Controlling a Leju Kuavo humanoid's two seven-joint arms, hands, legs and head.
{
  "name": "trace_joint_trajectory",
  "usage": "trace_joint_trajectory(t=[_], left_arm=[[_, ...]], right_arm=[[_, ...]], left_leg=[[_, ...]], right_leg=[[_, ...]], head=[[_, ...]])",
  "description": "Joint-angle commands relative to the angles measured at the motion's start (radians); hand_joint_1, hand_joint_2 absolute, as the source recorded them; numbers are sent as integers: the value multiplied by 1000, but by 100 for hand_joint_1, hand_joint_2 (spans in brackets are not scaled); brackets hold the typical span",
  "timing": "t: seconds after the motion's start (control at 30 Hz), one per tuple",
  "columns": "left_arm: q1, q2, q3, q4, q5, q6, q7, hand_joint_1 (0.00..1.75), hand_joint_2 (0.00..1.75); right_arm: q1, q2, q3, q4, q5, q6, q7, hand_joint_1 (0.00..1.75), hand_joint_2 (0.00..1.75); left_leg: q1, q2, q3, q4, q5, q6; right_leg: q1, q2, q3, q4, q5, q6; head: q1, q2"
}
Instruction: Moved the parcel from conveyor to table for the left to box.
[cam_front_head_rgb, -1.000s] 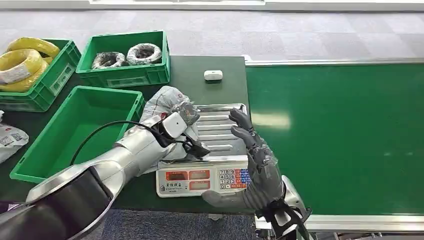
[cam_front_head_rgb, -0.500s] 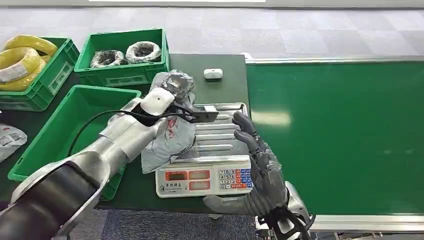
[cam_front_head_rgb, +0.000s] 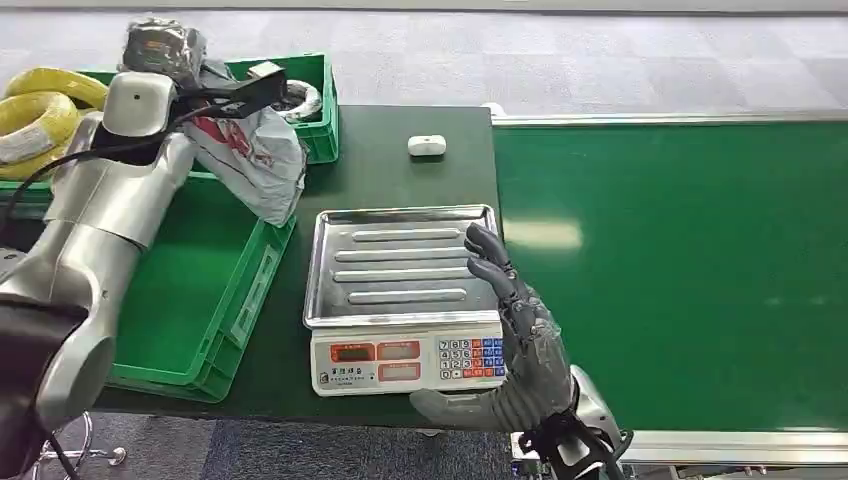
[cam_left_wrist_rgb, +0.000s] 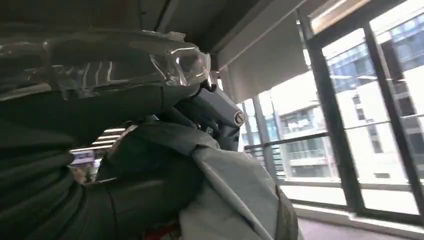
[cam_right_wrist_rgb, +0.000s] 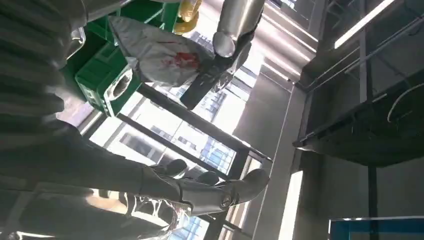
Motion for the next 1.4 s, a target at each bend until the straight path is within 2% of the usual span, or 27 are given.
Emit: trace_joint_trajectory(t=[0.03,0.2,0.27,0.3,0.33,0.37,0.4,0.43,0.6,0.63,0.73,0.77,0.8,0.83,0.87,0.93,0.97,1.03,1.1,1.13,1.17,1.23,1.3,1.4], left_arm=[[-108,133,-8,316,-5,28,76,152,175],[-75,133,18,398,-5,30,85,159,175],[-44,119,50,427,7,3,73,159,175],[-29,114,52,438,8,15,74,154,175],[20,89,97,430,48,51,31,159,175],[40,78,98,431,46,70,41,155,175],[52,70,98,431,43,85,48,72,175],[78,51,128,423,68,109,8,0,175],[107,30,128,415,62,123,-11,0,175],[122,-15,179,348,105,194,-94,0,175],[116,-19,177,347,104,188,-92,0,175],[127,-44,230,294,180,215,-198,0,175],[180,-136,315,29,440,178,-422,0,175],[230,-190,344,-165,668,89,-526,0,175],[268,-190,304,-278,689,51,-463,0,175],[355,-227,294,-531,1081,-43,-562,0,175],[389,-208,259,-603,1113,-40,-523,0,175],[448,-216,253,-710,1288,-37,-588,0,175],[569,-203,214,-853,1491,-23,-642,0,175],[672,-207,209,-930,1606,-20,-695,0,175],[731,-198,197,-962,1619,-14,-719,0,175],[809,-204,192,-1005,1672,-17,-776,0,175],[823,-213,195,-1019,1690,-17,-790,0,175],[985,-265,207,-1139,1819,-121,-832,0,175]], right_arm=[[-31,7,-11,48,0,12,19,0,175],[-40,6,-6,54,2,9,25,0,175],[-40,5,-7,54,2,6,28,0,175],[-40,5,-8,52,2,5,30,0,175],[-37,7,-10,46,3,1,34,0,175],[-37,6,-10,44,3,2,34,0,175],[-36,5,-10,41,3,2,34,0,175],[-34,6,-11,40,6,3,40,0,175],[-35,5,-9,42,7,6,42,0,175],[-34,0,-15,49,7,4,43,0,175],[-33,0,-16,50,7,3,43,0,175],[-32,-1,-18,52,6,-1,42,0,175],[-37,0,-27,63,0,3,34,0,175],[-43,1,-28,71,-2,4,32,0,175],[-46,2,-28,77,-3,3,31,0,175],[-48,1,-25,89,-2,-10,34,0,175],[-49,1,-22,96,-2,-16,32,0,175],[-44,0,-23,106,-4,-34,33,0,175],[-38,-6,-21,120,-9,-60,29,0,175],[-29,-8,-23,129,-13,-81,27,0,175],[-26,-12,-21,137,-13,-90,21,0,175],[-22,-17,-19,148,-16,-102,15,0,175],[-23,-18,-18,152,-18,-105,14,0,175],[-14,-15,-27,184,-35,-149,2,0,175]], left_leg=[[0,4,2,0,-1,0],[0,5,3,-2,0,0],[0,4,4,-3,0,1],[0,3,3,-2,0,1],[0,4,3,-2,0,1],[-1,2,4,-3,0,1],[-1,2,4,-4,1,1],[-1,1,3,-2,0,1],[-1,0,2,-2,0,0],[-1,0,3,-2,0,1],[0,-1,1,-1,0,0],[0,-1,2,-2,0,1],[1,-3,-2,1,1,0],[1,-5,-1,0,1,1],[1,-5,-1,0,1,1],[1,-8,-2,1,1,2],[1,-6,-2,1,0,1],[0,-1,0,0,-1,1],[-1,6,3,-3,-2,1],[-1,6,5,-4,-2,1],[-3,10,8,-7,-3,0],[-2,12,10,-7,-4,-1],[-1,9,8,-5,-5,-1],[0,8,4,-2,-4,-1]], right_leg=[[0,3,0,0,0,-1],[0,3,2,-1,0,-1],[0,2,3,-2,1,0],[0,2,2,-2,0,0],[0,2,3,-3,1,0],[-1,1,3,-2,0,0],[0,0,4,-3,0,0],[0,0,3,-2,0,0],[0,-1,3,-2,0,0],[-1,-2,4,-3,-1,0],[0,-2,2,-2,0,0],[0,-2,3,-3,0,0],[1,-5,0,-2,0,0],[1,-6,2,-2,-1,0],[1,-6,2,-3,0,0],[1,-8,2,-3,-1,1],[1,-5,1,-3,0,1],[0,-1,1,-3,0,0],[-1,5,2,-5,1,0],[-1,5,5,-6,0,0],[-3,9,6,-8,1,0],[-2,11,6,-8,0,-1],[-1,8,5,-6,-1,-1],[0,7,1,-4,-2,-2]], head=[[0,0],[0,0],[1,0],[0,0],[1,0],[0,0],[1,0],[1,0],[1,0],[1,0],[1,0],[0,0],[1,0],[0,0],[1,0],[0,0],[0,0],[0,0],[0,0],[1,0],[0,0],[0,0],[0,0],[1,0]])
